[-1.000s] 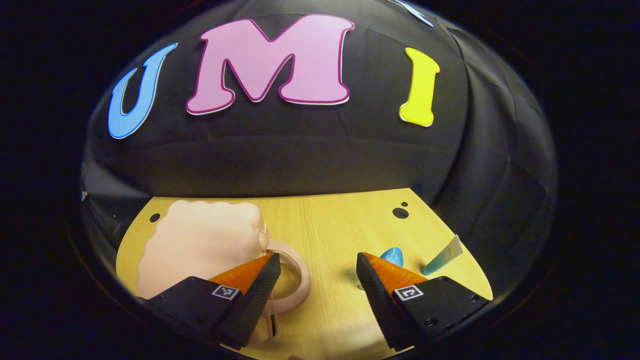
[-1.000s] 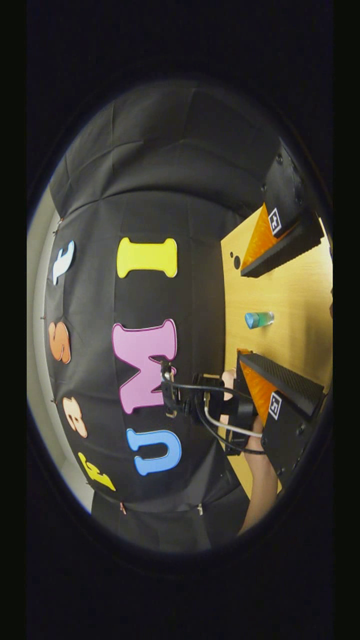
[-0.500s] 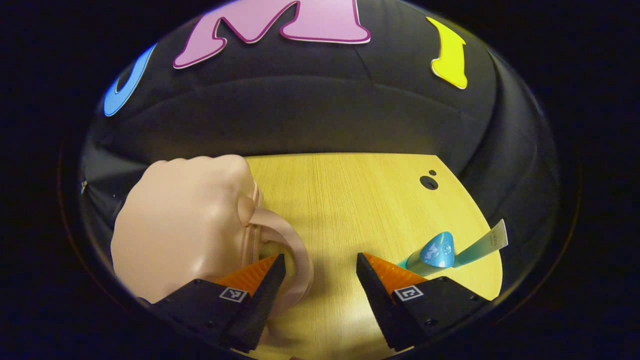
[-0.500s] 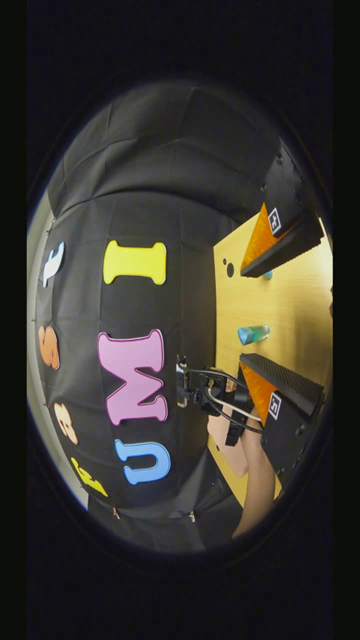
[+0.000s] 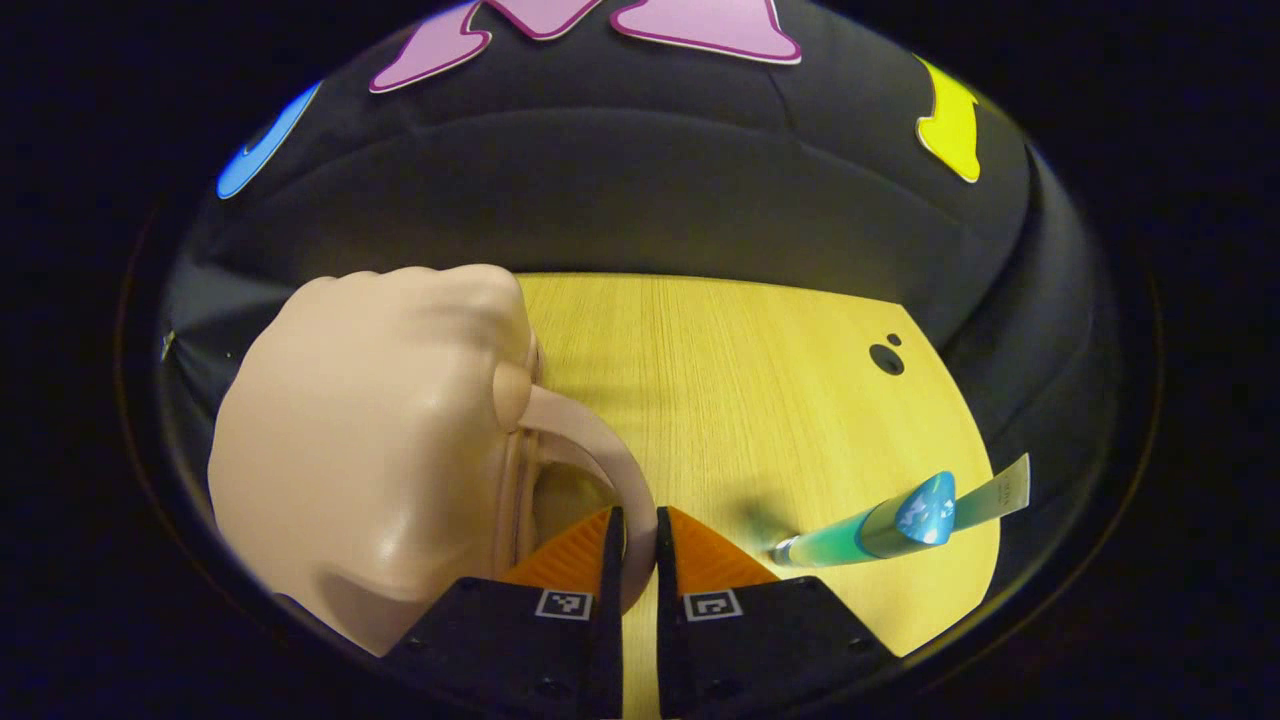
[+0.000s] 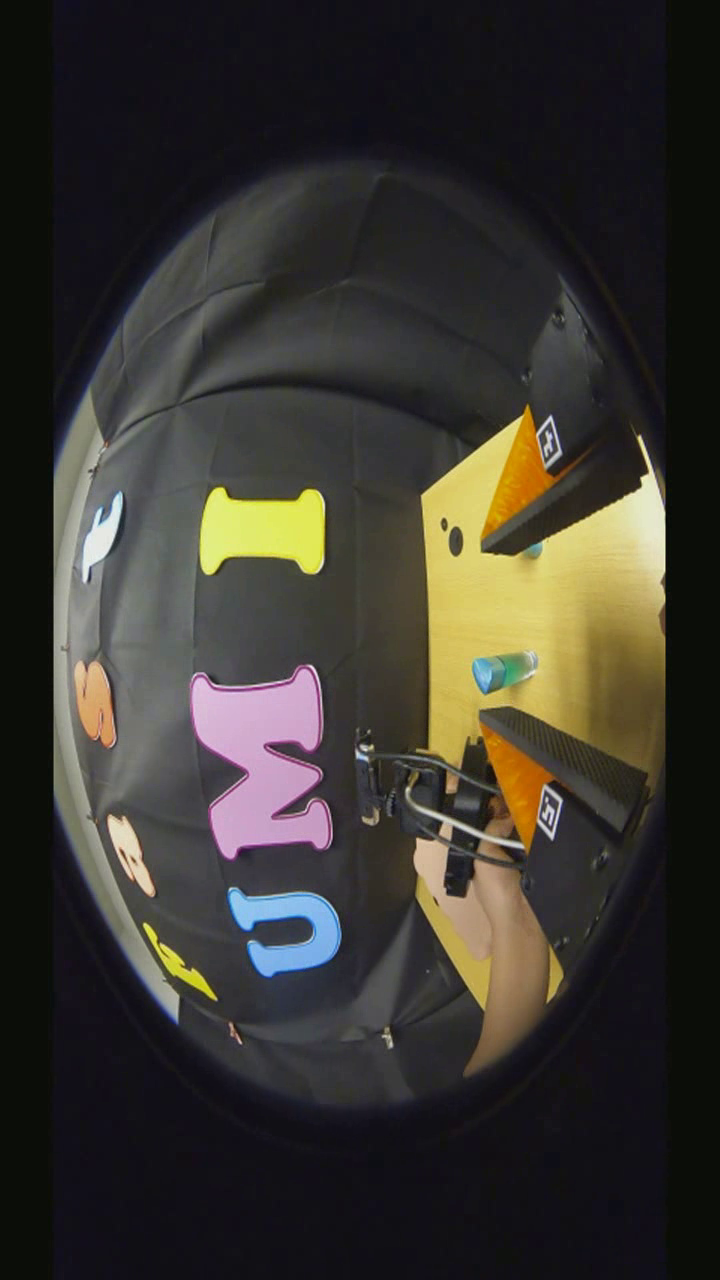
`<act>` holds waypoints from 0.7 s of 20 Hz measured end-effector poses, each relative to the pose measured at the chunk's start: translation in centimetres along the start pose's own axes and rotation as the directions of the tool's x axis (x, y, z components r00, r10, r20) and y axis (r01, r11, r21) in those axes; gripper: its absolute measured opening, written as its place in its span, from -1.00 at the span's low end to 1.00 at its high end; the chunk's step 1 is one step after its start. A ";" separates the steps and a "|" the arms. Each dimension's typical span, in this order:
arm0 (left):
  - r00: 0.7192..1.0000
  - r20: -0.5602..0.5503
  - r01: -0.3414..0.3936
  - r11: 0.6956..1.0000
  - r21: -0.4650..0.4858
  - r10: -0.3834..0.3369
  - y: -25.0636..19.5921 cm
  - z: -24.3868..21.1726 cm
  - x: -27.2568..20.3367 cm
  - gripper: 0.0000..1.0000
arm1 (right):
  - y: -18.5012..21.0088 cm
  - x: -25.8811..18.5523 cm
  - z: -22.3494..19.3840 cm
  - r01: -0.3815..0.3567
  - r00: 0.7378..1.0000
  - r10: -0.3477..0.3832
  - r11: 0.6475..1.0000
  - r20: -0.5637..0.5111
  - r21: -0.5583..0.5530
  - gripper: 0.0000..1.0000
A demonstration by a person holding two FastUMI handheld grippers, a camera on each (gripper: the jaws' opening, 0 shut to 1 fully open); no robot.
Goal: First open the suitcase, pack the skin care products into it, and then close the suitcase.
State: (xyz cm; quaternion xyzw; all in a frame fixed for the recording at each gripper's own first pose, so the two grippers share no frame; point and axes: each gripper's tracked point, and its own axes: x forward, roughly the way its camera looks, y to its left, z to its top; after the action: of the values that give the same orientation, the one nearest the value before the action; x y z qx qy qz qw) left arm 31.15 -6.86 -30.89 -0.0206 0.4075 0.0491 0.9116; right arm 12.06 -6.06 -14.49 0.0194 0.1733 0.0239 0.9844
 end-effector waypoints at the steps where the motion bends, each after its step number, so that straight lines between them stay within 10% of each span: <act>1: 1.000 0.004 -0.001 1.000 0.007 0.000 -0.1 0.6 -0.8 -0.65 | 0.2 0.1 0.2 -0.001 1.000 0.001 1.000 0.004 -0.004 0.94; 8: 0.994 0.095 0.044 0.999 0.008 -0.044 3.9 9.3 -10.6 -0.77 | 3.1 0.2 1.5 -0.070 0.997 0.071 0.997 0.038 -0.008 0.94; 14: 0.986 0.169 -0.008 1.000 -0.022 0.012 16.7 15.8 -19.8 -0.77 | 6.9 0.5 0.9 -0.163 0.987 0.163 0.987 0.006 0.003 0.94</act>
State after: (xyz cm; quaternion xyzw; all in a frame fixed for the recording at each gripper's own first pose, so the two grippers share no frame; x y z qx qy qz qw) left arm 27.97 9.53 -5.59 -0.0241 0.3281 0.0597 0.9424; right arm 12.56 0.85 -13.53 0.0354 0.1682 0.1039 0.9796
